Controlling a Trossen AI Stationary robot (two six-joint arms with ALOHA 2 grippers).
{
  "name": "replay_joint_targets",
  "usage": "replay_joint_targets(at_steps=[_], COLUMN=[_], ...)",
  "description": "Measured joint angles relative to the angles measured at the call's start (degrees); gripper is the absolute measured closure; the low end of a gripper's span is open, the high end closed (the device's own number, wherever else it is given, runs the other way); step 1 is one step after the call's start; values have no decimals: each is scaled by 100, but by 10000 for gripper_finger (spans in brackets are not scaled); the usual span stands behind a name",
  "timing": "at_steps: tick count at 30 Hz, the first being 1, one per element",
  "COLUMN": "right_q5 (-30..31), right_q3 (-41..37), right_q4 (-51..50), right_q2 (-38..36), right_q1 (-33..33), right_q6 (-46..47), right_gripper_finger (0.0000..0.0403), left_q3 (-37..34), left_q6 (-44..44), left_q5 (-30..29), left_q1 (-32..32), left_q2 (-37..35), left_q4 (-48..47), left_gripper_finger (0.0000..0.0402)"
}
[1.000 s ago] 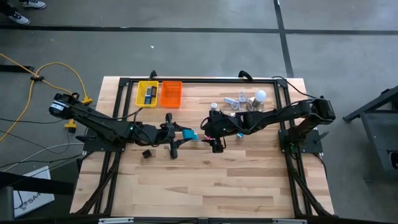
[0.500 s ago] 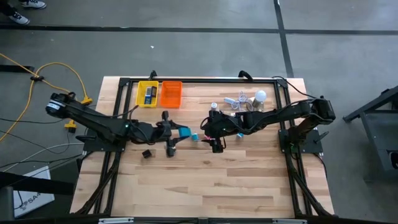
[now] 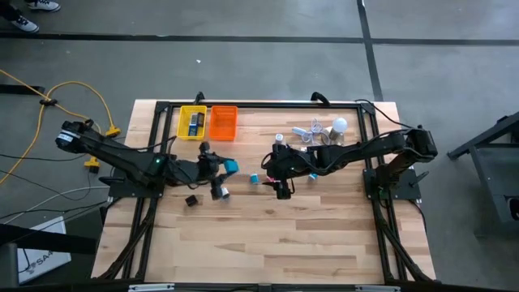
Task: Pick & Place Office items
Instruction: Put the light blue digital clock into the yellow basket
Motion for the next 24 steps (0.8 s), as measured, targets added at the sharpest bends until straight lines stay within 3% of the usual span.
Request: replay_joint_targets(at_steps=[4,8,16,24], right_q5=[2,2,3,4], right_q3=[0,0,0,0], right_q4=[34,33,77,114], right_q2=[0,0,0,0], right_q1=[0,-2,0,0], right_q6=[1,1,0,0], right_gripper_finger=[152,152,152,152], left_q3=[0,0,0,0], left_q6=[-603,-1214,-2084,-1995], left_q5=[-821,-1129,-1126,-420], left_q1=[7,22,741,2128], left_q2=[-210,-489,-994,-1216], left_q4=[-867,-1919,-3385,-3602], left_gripper_finger=[239,239,239,239])
